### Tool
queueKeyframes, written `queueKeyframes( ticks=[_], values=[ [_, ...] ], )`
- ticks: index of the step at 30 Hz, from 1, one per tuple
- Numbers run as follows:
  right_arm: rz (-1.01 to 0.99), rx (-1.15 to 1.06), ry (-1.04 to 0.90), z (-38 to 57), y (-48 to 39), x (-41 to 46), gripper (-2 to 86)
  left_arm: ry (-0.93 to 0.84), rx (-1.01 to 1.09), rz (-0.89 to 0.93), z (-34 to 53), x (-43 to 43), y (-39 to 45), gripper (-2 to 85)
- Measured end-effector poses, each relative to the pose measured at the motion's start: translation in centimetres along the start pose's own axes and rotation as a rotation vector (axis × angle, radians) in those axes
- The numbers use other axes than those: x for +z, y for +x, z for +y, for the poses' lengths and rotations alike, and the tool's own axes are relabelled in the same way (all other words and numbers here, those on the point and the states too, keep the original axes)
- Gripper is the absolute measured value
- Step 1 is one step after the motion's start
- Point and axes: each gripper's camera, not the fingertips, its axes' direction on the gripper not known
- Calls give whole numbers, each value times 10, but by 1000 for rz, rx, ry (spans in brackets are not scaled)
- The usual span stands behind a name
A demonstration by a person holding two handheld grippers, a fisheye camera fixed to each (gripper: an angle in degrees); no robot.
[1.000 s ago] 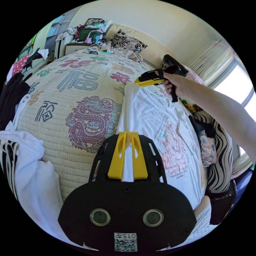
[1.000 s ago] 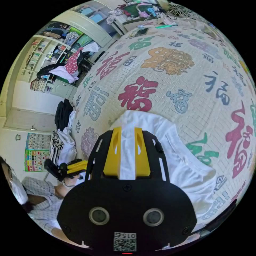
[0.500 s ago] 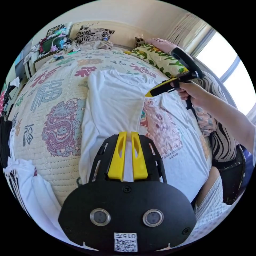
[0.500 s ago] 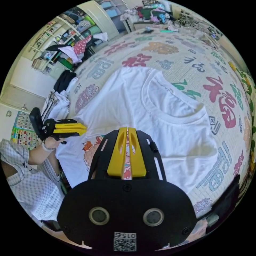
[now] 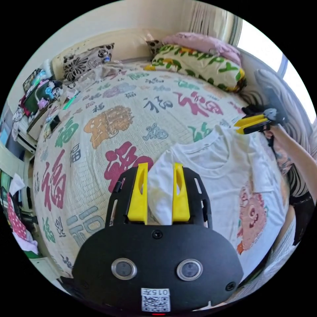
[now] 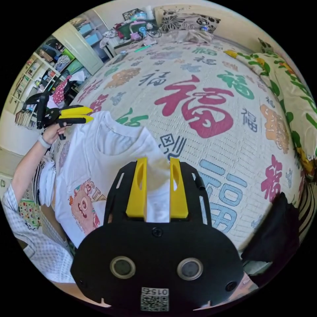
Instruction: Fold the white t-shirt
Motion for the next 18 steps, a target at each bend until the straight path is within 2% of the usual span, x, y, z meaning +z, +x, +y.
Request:
queueKeyframes(
  ticks=[2, 6, 13, 18],
  values=[
    [-47, -5, -71, 5, -2, 6, 74, -85, -23, 68, -5, 17, 0, 93],
    [-3, -118, -114, 24, -28, -7, 18, -111, 44, 92, -3, 13, 17, 22],
    [-21, -115, 15, 81, -57, -76, 1, 116, 144, 53, 47, -66, 57, 6],
    [-119, -167, 136, 183, -99, -157, -2, 257, 183, 138, 125, -138, 97, 5]
  ],
)
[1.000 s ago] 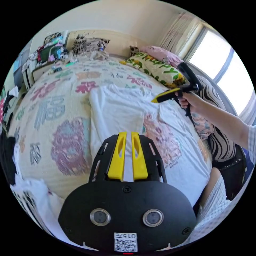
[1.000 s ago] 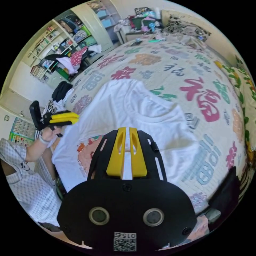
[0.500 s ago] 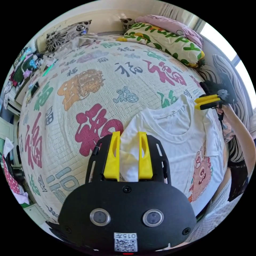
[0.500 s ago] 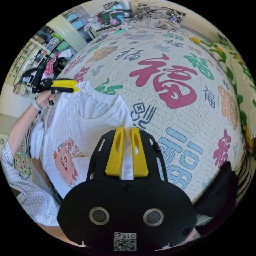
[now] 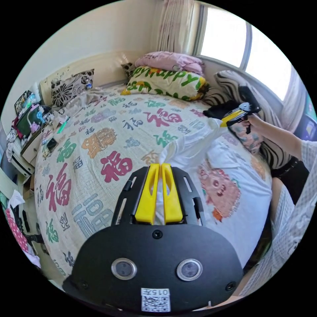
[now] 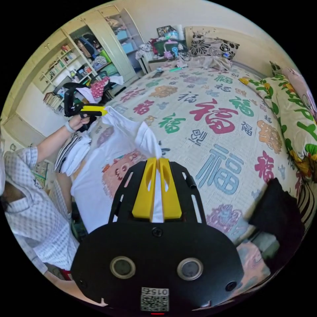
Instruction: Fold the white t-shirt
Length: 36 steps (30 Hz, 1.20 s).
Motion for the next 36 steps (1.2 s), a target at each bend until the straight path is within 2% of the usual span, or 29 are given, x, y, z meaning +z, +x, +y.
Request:
queueKeyframes(
  ticks=[8, 13, 19, 23, 28, 31, 33, 36],
  values=[
    [-94, -71, 9, 164, -139, -80, -2, -1, 136, 123, 125, -98, 163, 5],
    [-111, -46, -58, 276, -213, -75, -1, -173, 199, 202, 215, -100, 264, 5],
    [-62, -41, -179, 355, -266, -51, 1, -311, 305, 158, 264, -94, 332, 5],
    [11, -54, -212, 379, -282, -50, 6, -373, 406, 77, 278, -92, 358, 6],
    [-5, 34, -313, 397, -277, -51, 20, -561, 445, 69, 292, -77, 370, 10],
    [11, 82, -244, 403, -276, -76, 18, -548, 397, 53, 292, -96, 365, 12],
    [-70, 81, -157, 403, -280, -93, 9, -501, 332, 69, 289, -109, 359, 12],
    [-158, 58, -156, 397, -286, -89, 1, -423, 257, 150, 285, -120, 352, 8]
  ],
)
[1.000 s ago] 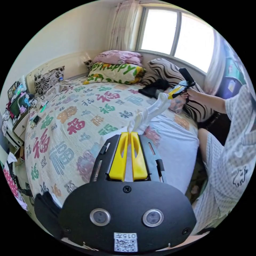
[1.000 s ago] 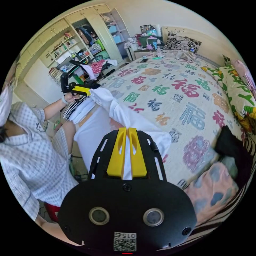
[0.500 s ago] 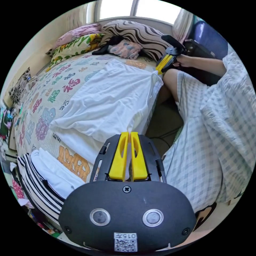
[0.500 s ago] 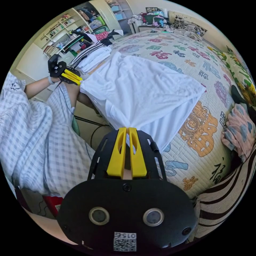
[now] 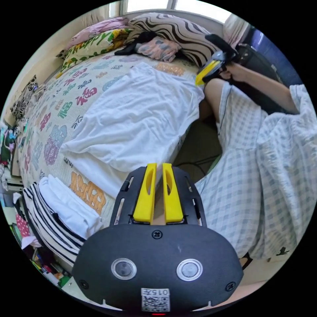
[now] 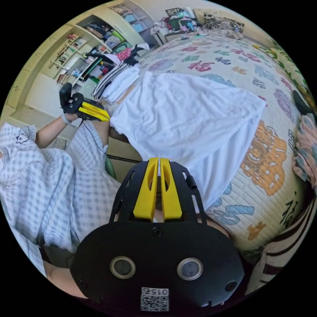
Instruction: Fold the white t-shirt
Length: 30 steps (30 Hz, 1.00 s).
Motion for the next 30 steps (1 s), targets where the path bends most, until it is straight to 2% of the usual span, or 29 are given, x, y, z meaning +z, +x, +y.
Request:
queueKeyframes(
  ticks=[5, 7, 8, 11, 13, 16, 18, 21, 26, 30],
  values=[
    [71, -16, -289, -11, 3, 40, -4, 5, -33, 106, 8, 8, -12, 4],
    [104, -6, -368, -9, 6, 47, -5, -143, -55, 32, 19, 23, -21, 4],
    [100, -8, -359, -6, 8, 42, -5, -153, -59, 18, 23, 24, -25, 4],
    [34, 57, -196, 2, 24, 1, 4, -12, -248, 46, 47, 5, -64, 12],
    [10, 154, -36, 8, 49, -34, 26, 162, -526, 84, 72, -16, -117, 32],
    [-31, 321, 181, 15, 102, -83, 63, 371, -757, 193, 98, -31, -181, 74],
    [-113, 430, 307, 16, 144, -107, 74, 412, -838, 228, 106, -28, -213, 82],
    [-161, 533, 369, 7, 186, -121, 81, 410, -927, 236, 112, -15, -255, 87],
    [-175, 617, 322, -12, 233, -120, 84, 390, -1032, 335, 124, 18, -304, 83],
    [-265, 622, 307, -19, 260, -118, 33, 486, -1036, 444, 130, 31, -330, 22]
  ],
)
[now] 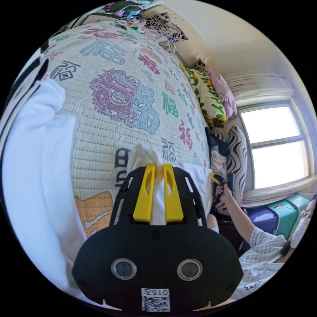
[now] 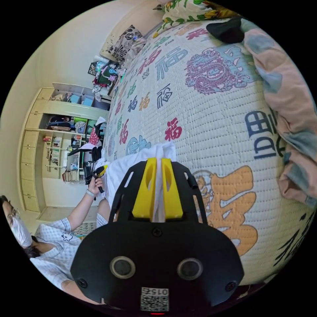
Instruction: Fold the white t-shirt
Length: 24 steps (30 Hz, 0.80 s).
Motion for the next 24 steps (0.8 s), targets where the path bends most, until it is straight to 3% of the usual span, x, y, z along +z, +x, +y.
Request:
queueKeyframes(
  ticks=[10, 18, 21, 24],
  values=[
    [21, 45, 7, -18, 22, -23, 0, 82, 60, -49, -17, -18, -17, -2],
    [64, 112, 3, -14, 24, -21, 41, 65, 57, -189, -9, 2, -12, 22],
    [123, 30, 42, 17, 9, -39, 43, 140, 128, -197, 17, -14, 15, 35],
    [164, -139, 12, 64, -20, -46, 35, 68, 265, -208, 56, -15, 57, 41]
  ],
)
